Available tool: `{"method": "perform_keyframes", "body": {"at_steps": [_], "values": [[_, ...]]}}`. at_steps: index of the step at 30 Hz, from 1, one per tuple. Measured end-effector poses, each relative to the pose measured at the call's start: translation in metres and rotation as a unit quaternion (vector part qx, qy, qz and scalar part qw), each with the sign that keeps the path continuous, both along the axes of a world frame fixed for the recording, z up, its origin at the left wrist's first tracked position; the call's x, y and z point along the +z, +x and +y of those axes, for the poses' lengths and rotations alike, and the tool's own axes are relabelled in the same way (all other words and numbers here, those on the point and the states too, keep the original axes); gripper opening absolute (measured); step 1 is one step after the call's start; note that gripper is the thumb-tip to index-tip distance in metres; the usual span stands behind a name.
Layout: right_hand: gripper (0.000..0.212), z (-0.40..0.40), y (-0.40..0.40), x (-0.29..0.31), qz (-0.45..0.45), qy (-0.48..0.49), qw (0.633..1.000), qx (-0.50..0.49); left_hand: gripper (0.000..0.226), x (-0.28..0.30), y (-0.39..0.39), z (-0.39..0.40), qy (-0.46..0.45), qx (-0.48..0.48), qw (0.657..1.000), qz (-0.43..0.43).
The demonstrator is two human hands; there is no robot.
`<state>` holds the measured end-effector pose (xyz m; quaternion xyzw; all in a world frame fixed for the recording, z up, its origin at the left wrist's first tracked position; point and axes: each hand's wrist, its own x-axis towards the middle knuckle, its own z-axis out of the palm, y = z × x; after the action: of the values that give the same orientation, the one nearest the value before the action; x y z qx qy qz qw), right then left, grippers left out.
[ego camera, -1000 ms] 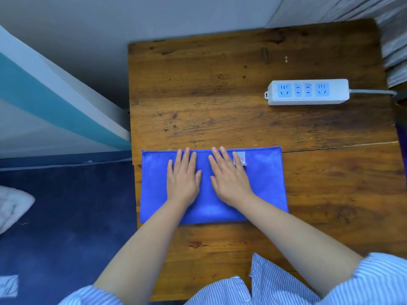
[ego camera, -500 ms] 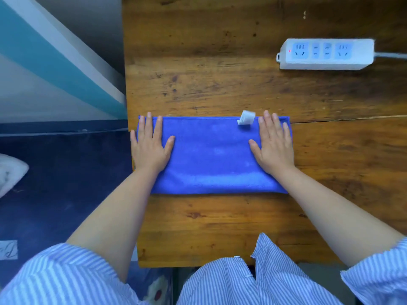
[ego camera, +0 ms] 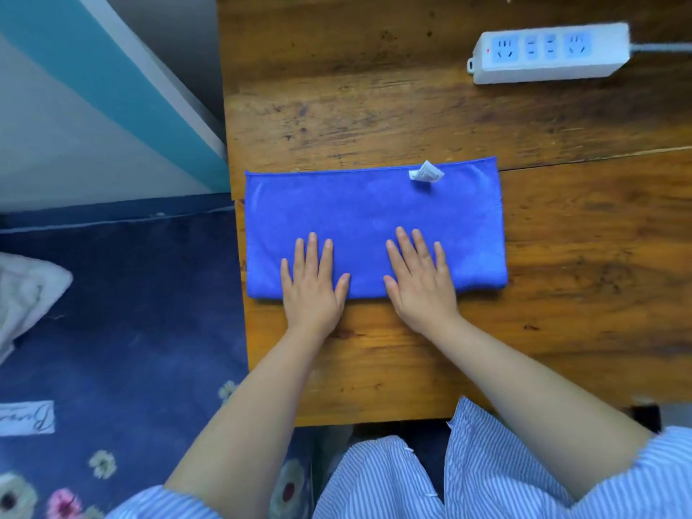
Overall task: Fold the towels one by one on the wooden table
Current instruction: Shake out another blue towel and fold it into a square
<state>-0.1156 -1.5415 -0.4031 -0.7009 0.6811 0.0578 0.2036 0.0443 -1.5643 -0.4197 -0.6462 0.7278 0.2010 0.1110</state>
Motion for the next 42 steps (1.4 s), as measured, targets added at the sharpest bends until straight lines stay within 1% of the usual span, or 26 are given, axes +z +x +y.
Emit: {"method": "perform_keyframes", "body": {"at_steps": [4, 6, 8, 10, 12, 13, 14, 15, 17, 20, 21, 23, 26, 28, 31, 35, 37, 38, 39, 40, 41, 42], "values": [[0.053, 0.009, -0.031, -0.011, 0.011, -0.003, 0.999, -0.053, 0.064, -0.004, 0.025, 0.001, -0.013, 0.012, 1.0, -0.016], [0.054, 0.015, -0.053, -0.011, 0.034, -0.001, 0.995, -0.092, 0.063, -0.006, 0.033, 0.002, -0.021, 0.007, 1.0, -0.014], [0.053, 0.023, -0.074, -0.01, 0.038, -0.001, 0.99, -0.133, 0.062, -0.007, 0.035, 0.003, -0.034, 0.006, 0.999, -0.006], [0.054, 0.03, -0.089, -0.005, -0.006, -0.007, 0.978, -0.208, 0.062, -0.008, 0.033, 0.003, -0.042, 0.009, 0.999, 0.002], [0.054, 0.035, -0.096, 0.002, -0.092, -0.035, 0.951, -0.293, 0.061, -0.007, 0.032, 0.003, -0.045, 0.015, 0.999, 0.005], [0.054, 0.036, -0.098, 0.006, -0.12, -0.054, 0.938, -0.321, 0.06, -0.006, 0.031, 0.003, -0.046, 0.018, 0.999, 0.01], [0.054, 0.037, -0.097, 0.01, -0.129, -0.066, 0.93, -0.337, 0.06, -0.005, 0.03, 0.004, -0.046, 0.017, 0.999, 0.013], [0.054, 0.037, -0.095, 0.012, -0.122, -0.073, 0.93, -0.338, 0.06, -0.004, 0.027, 0.004, -0.048, 0.012, 0.999, 0.019], [0.057, 0.035, -0.085, 0.01, -0.085, -0.07, 0.944, -0.31, 0.059, 0.0, 0.017, 0.003, -0.061, -0.018, 0.997, 0.04], [0.059, 0.03, -0.07, -0.001, -0.014, -0.024, 0.968, -0.249, 0.06, 0.005, -0.011, -0.003, -0.066, -0.063, 0.993, 0.077], [0.059, 0.03, -0.068, -0.004, 0.006, -0.007, 0.97, -0.242, 0.06, 0.005, -0.02, -0.005, -0.063, -0.069, 0.992, 0.082], [0.061, 0.031, -0.066, -0.006, 0.017, 0.004, 0.964, -0.264, 0.061, 0.003, -0.035, -0.012, -0.059, -0.071, 0.992, 0.084], [0.065, 0.03, -0.063, 0.001, -0.011, -0.039, 0.94, -0.338, 0.061, -0.001, -0.048, -0.027, -0.062, -0.067, 0.993, 0.075], [0.068, 0.024, -0.059, 0.006, -0.062, -0.053, 0.916, -0.394, 0.062, -0.004, -0.052, -0.034, -0.059, -0.078, 0.994, 0.049], [0.068, 0.006, -0.059, 0.012, -0.156, -0.018, 0.856, -0.493, 0.062, -0.008, -0.054, -0.036, -0.057, -0.086, 0.994, 0.027], [0.045, -0.017, -0.074, 0.013, -0.248, 0.022, 0.764, -0.595, 0.062, -0.008, -0.054, -0.035, -0.059, -0.089, 0.994, 0.024], [0.021, -0.022, -0.081, 0.015, -0.309, 0.022, 0.729, -0.611, 0.063, -0.007, -0.054, -0.036, -0.058, -0.091, 0.994, 0.025], [0.015, -0.023, -0.083, 0.016, -0.333, 0.024, 0.718, -0.61, 0.063, -0.007, -0.053, -0.036, -0.057, -0.091, 0.994, 0.028], [0.014, -0.024, -0.085, 0.018, -0.351, 0.024, 0.713, -0.607, 0.063, -0.007, -0.053, -0.036, -0.056, -0.092, 0.994, 0.03], [0.014, -0.025, -0.085, 0.019, -0.357, 0.022, 0.715, -0.601, 0.063, -0.008, -0.053, -0.036, -0.055, -0.093, 0.994, 0.033], [0.013, -0.026, -0.085, 0.021, -0.352, 0.012, 0.728, -0.588, 0.063, -0.008, -0.052, -0.036, -0.055, -0.093, 0.994, 0.035], [0.012, -0.027, -0.082, 0.024, -0.336, -0.005, 0.754, -0.564, 0.063, -0.008, -0.052, -0.036, -0.055, -0.093, 0.994, 0.036]]}}
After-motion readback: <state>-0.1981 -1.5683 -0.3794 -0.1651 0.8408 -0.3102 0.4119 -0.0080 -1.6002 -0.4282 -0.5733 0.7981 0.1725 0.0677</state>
